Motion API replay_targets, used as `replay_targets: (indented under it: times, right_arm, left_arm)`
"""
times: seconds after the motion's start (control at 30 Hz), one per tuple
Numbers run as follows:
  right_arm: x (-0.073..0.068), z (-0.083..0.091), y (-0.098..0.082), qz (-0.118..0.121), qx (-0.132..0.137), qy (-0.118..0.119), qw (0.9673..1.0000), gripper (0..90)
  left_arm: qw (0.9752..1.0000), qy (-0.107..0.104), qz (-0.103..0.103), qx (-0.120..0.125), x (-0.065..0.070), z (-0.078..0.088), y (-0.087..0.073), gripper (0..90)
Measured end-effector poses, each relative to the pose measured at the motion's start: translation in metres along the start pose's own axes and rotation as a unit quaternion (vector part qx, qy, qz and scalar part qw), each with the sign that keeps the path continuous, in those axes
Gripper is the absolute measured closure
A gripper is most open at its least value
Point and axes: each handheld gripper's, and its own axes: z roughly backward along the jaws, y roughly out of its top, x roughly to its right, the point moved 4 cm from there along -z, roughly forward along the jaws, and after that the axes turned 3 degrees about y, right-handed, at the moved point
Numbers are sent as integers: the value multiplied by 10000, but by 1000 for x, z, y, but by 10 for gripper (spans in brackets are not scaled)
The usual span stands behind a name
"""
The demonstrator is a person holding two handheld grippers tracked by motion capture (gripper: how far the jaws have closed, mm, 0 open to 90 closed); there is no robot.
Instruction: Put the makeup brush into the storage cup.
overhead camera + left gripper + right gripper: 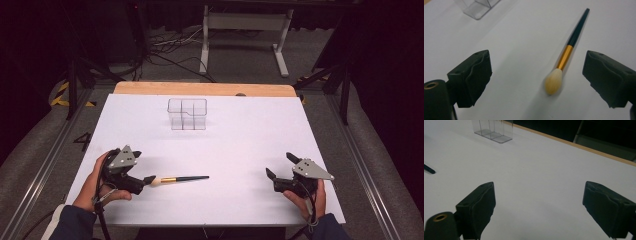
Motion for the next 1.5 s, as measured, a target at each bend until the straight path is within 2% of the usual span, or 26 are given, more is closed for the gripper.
replay_targets:
  times: [0.1,0.17,0.2,0.4,0.47,0.53,0.57,0.63,0.67,0.73,0.77,0.8,0.87,0.9,0.93,0.97,1.0,1.03,1.13,1.2,1.23,1.27,1.33,1.4,1.43,1.5]
  right_arm:
    - [-1,-1,0,29,-16,16,10000,121]
    - [-2,-2,0,44,-40,30,10000,121]
    - [-2,-2,-1,49,-42,30,10000,121]
    - [-1,-2,-2,2,-72,33,10000,121]
    - [-1,-3,-2,1,-81,45,10000,120]
    - [-1,-3,-2,4,-94,49,9999,121]
    - [-1,-3,-2,-2,-107,50,9999,121]
    - [-2,-4,-3,3,-124,61,9999,120]
    - [-2,-4,-3,11,-126,69,9999,120]
    - [-2,-4,-3,5,-122,71,9999,120]
    - [-2,-4,-3,6,-122,69,9999,120]
    - [-2,-4,-3,-1,-132,70,9999,120]
    - [-2,-4,-4,-7,-143,69,9999,120]
    - [-2,-4,-4,11,-140,67,9999,120]
    - [-2,-4,-3,13,-132,75,9999,120]
    - [-2,-4,-3,21,-122,78,9999,120]
    - [-2,-4,-3,17,-121,78,9999,120]
    - [-2,-5,-4,4,-153,71,9999,121]
    - [-2,-6,-4,7,-158,98,9998,120]
    - [-3,-7,-5,4,-192,129,9997,121]
    - [-4,-7,-5,16,-198,138,9997,120]
    - [-4,-8,-5,31,-216,146,9997,120]
    - [-5,-9,-6,28,-236,169,9996,120]
    - [-7,-10,-7,38,-269,191,9994,120]
    - [-7,-11,-7,63,-282,210,9994,120]
    - [-10,-12,-7,102,-322,199,9992,119]
  left_arm:
    - [9988,-262,-204,-352,4,-8,7,107]
    - [9958,-346,-418,-732,7,-14,11,126]
    - [9951,-359,-473,-794,8,-16,12,123]
    - [9823,-712,-888,-1485,13,-34,23,207]
    - [9747,-765,-1018,-1835,13,-43,24,240]
    - [9638,-853,-1217,-2214,14,-50,26,268]
    - [9599,-882,-1297,-2323,14,-53,27,291]
    - [9495,-969,-1489,-2585,15,-59,30,328]
    - [9477,-975,-1506,-2639,15,-61,31,340]
    - [9412,-1055,-1619,-2771,16,-64,33,364]
    - [9363,-1102,-1683,-2880,16,-66,34,377]
    - [9340,-1089,-1707,-2942,16,-69,34,400]
    - [9331,-1073,-1633,-3018,15,-73,35,422]
    - [9309,-1097,-1632,-3077,14,-73,36,419]
    - [9307,-1120,-1643,-3071,14,-74,36,422]
    - [9283,-1144,-1662,-3124,14,-74,38,440]
    - [9285,-1208,-1622,-3113,15,-76,38,466]
    - [9251,-1214,-1660,-3192,15,-76,40,496]
    - [9182,-1187,-1780,-3333,18,-79,43,534]
    - [9148,-1209,-1867,-3373,20,-80,45,606]
    - [9148,-1181,-1837,-3399,21,-80,46,638]
    - [9130,-1177,-1893,-3416,21,-80,47,665]
    - [9135,-1160,-1900,-3405,22,-81,47,764]
    - [9137,-1150,-1850,-3430,23,-81,48,778]
    - [9122,-1155,-1888,-3448,22,-81,48,779]
    - [9126,-1155,-1863,-3451,22,-81,48,781]
